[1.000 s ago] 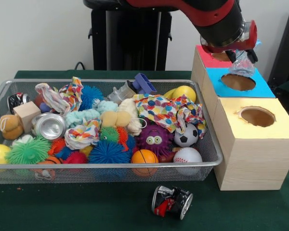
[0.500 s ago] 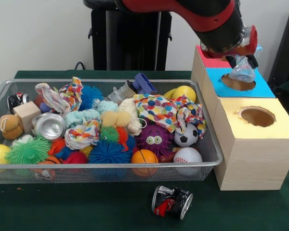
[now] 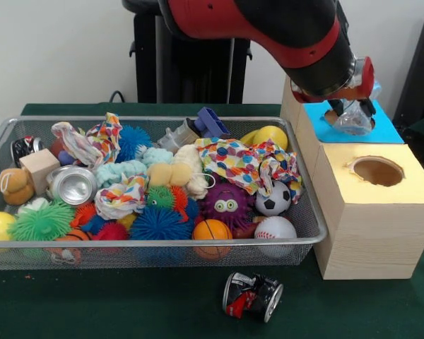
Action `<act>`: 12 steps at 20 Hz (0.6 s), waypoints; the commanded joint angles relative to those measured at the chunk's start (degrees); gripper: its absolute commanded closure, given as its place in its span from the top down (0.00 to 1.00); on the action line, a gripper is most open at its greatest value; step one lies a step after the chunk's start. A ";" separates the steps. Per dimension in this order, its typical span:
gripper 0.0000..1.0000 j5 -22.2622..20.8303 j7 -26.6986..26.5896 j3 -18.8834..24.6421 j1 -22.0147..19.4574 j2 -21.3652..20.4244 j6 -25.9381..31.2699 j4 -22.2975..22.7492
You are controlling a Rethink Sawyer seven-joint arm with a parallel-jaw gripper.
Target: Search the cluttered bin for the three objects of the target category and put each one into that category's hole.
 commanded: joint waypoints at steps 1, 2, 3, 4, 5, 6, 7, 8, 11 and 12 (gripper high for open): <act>0.00 -3.63 12.98 -0.74 -1.67 4.51 0.64 -5.27; 0.00 -4.13 13.17 -0.99 -1.61 4.36 1.70 -5.40; 0.00 -4.72 13.54 -1.29 -1.78 4.53 3.25 -5.87; 0.00 -5.04 13.91 -1.45 -1.90 4.56 4.42 -6.10; 0.00 -5.57 14.18 -1.57 -1.95 4.55 5.83 -6.47; 0.00 -6.11 14.45 -1.68 -2.00 4.55 7.23 -6.84; 0.00 -6.60 15.23 -1.86 -1.96 4.68 8.94 -7.29; 0.00 -7.06 16.63 -2.26 -1.90 4.94 10.89 -7.88; 1.00 -8.36 16.95 -2.23 -2.03 5.38 15.16 -8.86; 1.00 -8.83 17.64 -2.44 -2.11 5.61 17.23 -9.30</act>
